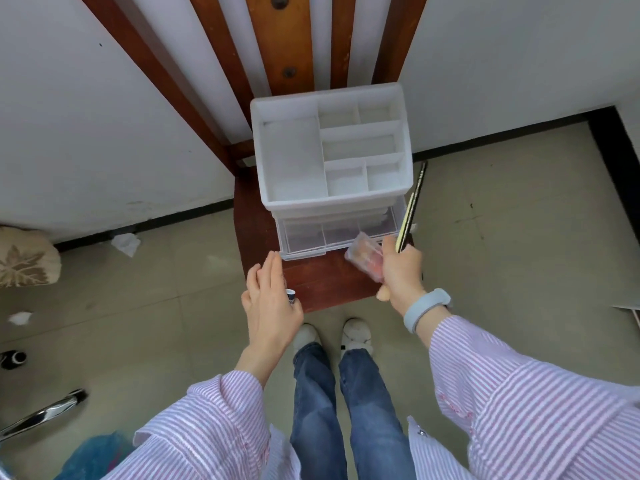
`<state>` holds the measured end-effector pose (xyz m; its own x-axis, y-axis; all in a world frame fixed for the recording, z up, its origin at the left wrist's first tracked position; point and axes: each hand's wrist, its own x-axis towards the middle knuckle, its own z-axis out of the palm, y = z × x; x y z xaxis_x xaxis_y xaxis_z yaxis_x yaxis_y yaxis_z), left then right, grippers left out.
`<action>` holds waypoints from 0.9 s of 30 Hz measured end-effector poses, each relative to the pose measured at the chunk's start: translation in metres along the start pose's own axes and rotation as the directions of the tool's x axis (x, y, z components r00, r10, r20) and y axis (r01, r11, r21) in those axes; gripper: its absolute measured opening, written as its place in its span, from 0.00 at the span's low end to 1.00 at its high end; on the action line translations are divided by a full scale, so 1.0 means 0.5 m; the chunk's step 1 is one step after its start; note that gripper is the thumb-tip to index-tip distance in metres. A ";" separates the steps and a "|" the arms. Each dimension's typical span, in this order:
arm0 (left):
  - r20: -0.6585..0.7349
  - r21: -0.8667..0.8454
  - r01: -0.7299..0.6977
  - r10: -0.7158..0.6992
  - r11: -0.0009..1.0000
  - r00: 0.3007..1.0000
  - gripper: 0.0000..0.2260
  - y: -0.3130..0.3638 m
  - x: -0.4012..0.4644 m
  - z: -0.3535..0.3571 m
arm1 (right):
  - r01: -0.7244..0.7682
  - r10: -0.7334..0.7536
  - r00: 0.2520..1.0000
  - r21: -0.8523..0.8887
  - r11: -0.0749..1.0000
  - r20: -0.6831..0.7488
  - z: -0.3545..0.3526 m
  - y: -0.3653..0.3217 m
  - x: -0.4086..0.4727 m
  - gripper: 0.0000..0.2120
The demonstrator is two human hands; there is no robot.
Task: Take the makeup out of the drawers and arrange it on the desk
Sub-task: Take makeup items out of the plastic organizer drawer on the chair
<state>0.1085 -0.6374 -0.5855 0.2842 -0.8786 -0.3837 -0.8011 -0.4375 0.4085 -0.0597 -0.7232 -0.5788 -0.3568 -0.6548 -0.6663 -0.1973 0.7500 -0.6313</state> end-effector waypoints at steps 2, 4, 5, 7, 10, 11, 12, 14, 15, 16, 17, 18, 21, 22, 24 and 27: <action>-0.026 0.001 0.005 -0.005 1.000 1.000 0.34 0.006 0.005 0.004 | 0.155 -0.155 0.988 -0.079 0.985 0.003 -0.007 0.028 -0.002 0.11; -0.091 0.004 0.018 -0.017 1.000 0.996 0.34 0.008 0.006 0.007 | 0.262 -0.258 0.965 -0.139 0.955 0.041 -0.016 0.046 0.000 0.08; -0.119 -0.004 0.019 -0.019 1.000 0.993 0.32 0.006 0.004 0.009 | 0.311 -0.306 0.950 -0.192 0.931 0.057 -0.021 0.050 0.007 0.10; -0.115 -0.008 -0.005 0.004 1.000 0.993 0.28 0.001 -0.003 0.015 | 0.397 -0.390 0.917 -0.271 0.877 0.083 -0.029 0.053 0.023 0.11; 0.001 0.038 -0.071 0.071 0.997 0.997 0.27 -0.005 -0.005 0.025 | 0.479 -0.466 0.875 -0.365 0.798 0.129 -0.041 0.058 0.044 0.11; 0.022 0.041 -0.075 0.074 0.996 0.997 0.29 -0.006 0.000 0.025 | 0.492 -0.474 0.868 -0.387 0.780 0.149 -0.045 0.058 0.047 0.11; 0.022 0.036 -0.070 0.070 0.997 0.997 0.30 -0.003 0.008 0.022 | 0.512 -0.486 0.857 -0.396 0.762 0.172 -0.048 0.060 0.050 0.11; -0.001 0.015 -0.059 0.059 0.998 0.998 0.32 0.007 0.029 0.010 | 0.552 -0.510 0.833 -0.395 0.735 0.215 -0.052 0.055 0.051 0.13; -0.010 0.012 -0.061 0.061 0.998 0.998 0.32 0.014 0.042 0.003 | 0.562 -0.519 0.826 -0.387 0.731 0.219 -0.052 0.047 0.052 0.15; -0.012 0.020 -0.069 0.070 0.997 0.997 0.33 0.020 0.057 -0.005 | 0.566 -0.526 0.824 -0.372 0.736 0.213 -0.050 0.038 0.057 0.16; -0.007 0.037 -0.080 0.081 0.996 0.997 0.34 0.026 0.072 -0.011 | 0.567 -0.524 0.823 -0.366 0.738 0.218 -0.047 0.025 0.062 0.18; 0.004 0.057 -0.087 0.087 0.995 0.996 0.34 0.031 0.088 -0.016 | 0.568 -0.517 0.823 -0.373 0.733 0.236 -0.044 0.014 0.070 0.19; 0.049 0.106 -0.100 0.096 0.989 0.994 0.35 0.041 0.125 -0.024 | 0.553 -0.466 0.833 -0.434 0.711 0.297 -0.040 -0.013 0.087 0.21; 0.066 0.122 -0.111 0.103 0.986 0.992 0.35 0.043 0.130 -0.025 | 0.559 -0.470 0.829 -0.440 0.703 0.304 -0.042 -0.017 0.089 0.19; 0.085 0.120 -0.122 0.112 0.985 0.990 0.33 0.044 0.130 -0.027 | 0.547 -0.468 0.837 -0.443 0.710 0.283 -0.050 -0.023 0.082 0.14; 0.041 -0.037 -0.132 0.133 0.991 0.990 0.25 0.050 0.097 -0.030 | 0.431 -0.354 0.899 -0.372 0.822 0.258 -0.065 -0.017 0.050 0.13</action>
<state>0.1102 -0.6939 -0.5814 0.1533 -0.9204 -0.3597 -0.8116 -0.3249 0.4856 -0.0967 -0.7430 -0.5772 -0.0156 -0.8785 -0.4775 -0.6556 0.3696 -0.6584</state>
